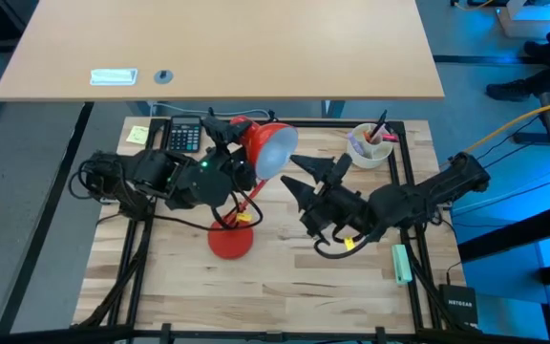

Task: Screw lightbulb
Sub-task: Insert the light bulb into the lamp

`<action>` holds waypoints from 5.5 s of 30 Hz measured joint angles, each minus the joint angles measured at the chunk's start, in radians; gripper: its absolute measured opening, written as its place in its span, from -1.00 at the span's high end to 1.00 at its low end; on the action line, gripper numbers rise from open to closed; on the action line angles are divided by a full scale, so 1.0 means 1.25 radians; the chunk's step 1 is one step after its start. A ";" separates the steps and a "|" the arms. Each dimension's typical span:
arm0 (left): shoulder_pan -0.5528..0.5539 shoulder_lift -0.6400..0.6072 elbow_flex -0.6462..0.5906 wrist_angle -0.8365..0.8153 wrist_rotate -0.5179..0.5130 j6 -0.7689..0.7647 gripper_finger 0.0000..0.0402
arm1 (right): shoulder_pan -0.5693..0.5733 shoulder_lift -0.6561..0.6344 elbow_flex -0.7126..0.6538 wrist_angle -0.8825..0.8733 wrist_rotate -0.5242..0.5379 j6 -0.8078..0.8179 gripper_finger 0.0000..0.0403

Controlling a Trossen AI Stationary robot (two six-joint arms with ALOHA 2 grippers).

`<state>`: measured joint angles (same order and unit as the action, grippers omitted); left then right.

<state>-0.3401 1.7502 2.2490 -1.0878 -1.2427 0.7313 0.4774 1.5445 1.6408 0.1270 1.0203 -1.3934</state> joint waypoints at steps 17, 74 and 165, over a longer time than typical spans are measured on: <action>-0.006 0.003 0.000 -0.008 -0.030 -0.023 -0.25 | -0.011 0.189 0.455 -0.591 -0.014 0.207 -0.59; -0.014 0.002 0.001 -0.009 -0.016 -0.014 -0.25 | -0.089 0.207 0.454 -0.562 -0.029 -0.073 -0.24; -0.035 0.006 -0.001 0.028 -0.039 0.020 -0.25 | -0.113 0.203 0.453 -0.585 -0.085 1.275 -0.75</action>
<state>-0.3841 1.7578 2.2482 -1.0527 -1.2911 0.7566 0.3357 1.7978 2.2066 -0.6043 0.9142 0.2001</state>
